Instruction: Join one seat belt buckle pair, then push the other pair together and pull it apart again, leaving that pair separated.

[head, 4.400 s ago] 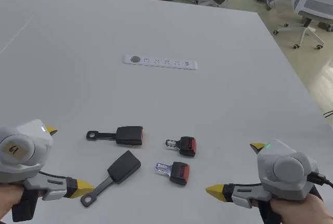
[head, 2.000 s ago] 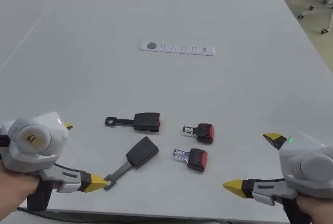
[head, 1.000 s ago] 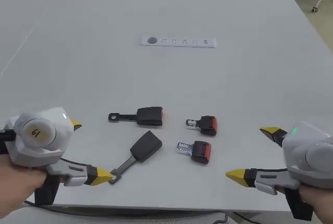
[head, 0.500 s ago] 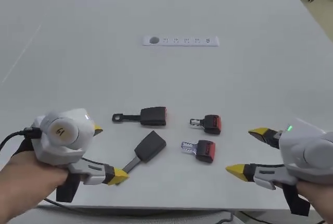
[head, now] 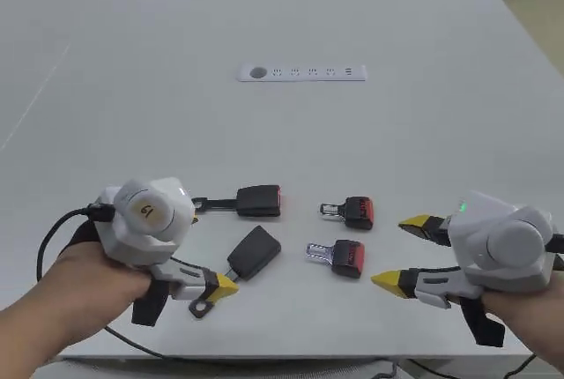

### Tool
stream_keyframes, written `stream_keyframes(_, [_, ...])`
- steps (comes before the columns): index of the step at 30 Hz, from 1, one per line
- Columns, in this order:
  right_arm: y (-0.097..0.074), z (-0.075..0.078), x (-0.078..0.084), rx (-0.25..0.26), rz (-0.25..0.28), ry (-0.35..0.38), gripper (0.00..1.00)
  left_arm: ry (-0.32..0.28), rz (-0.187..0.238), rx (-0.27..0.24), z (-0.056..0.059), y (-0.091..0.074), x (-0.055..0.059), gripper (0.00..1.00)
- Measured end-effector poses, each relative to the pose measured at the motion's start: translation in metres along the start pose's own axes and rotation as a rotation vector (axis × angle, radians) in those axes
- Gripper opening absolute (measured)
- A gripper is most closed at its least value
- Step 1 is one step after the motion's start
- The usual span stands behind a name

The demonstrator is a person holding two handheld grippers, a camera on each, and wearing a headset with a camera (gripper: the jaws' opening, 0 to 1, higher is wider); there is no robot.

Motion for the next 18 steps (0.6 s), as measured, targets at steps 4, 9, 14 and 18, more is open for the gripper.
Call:
stream_keyframes(4, [0.007, -0.001, 0.000, -0.017, -0.009, -0.012, 0.47, 0.013, -0.014, 0.016, 0.004, 0.009, -0.004, 0.71])
stream_keyframes(9, [0.017, -0.004, -0.001, -0.031, -0.015, -0.036, 0.46, 0.015, -0.015, 0.038, 0.006, 0.022, -0.008, 0.70])
stream_keyframes(14, [0.027, -0.009, 0.000, -0.051, -0.033, -0.060, 0.44, 0.033, -0.015, 0.060, 0.008, 0.037, -0.007, 0.66])
stream_keyframes(18, [0.037, -0.007, 0.003, -0.059, -0.049, -0.081, 0.44, 0.053, -0.022, 0.076, 0.007, 0.045, -0.010, 0.63])
Point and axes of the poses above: the centre of the closed fingertips' face, and the gripper's own axes: y roughly forward along the fingers, z roughly to its right, x roughly out of its underside, the point moved 3 cm from there along -y, roughly backward along the fingers, and after that the axes turned 3 degrees about x, right-handed, at the moved point
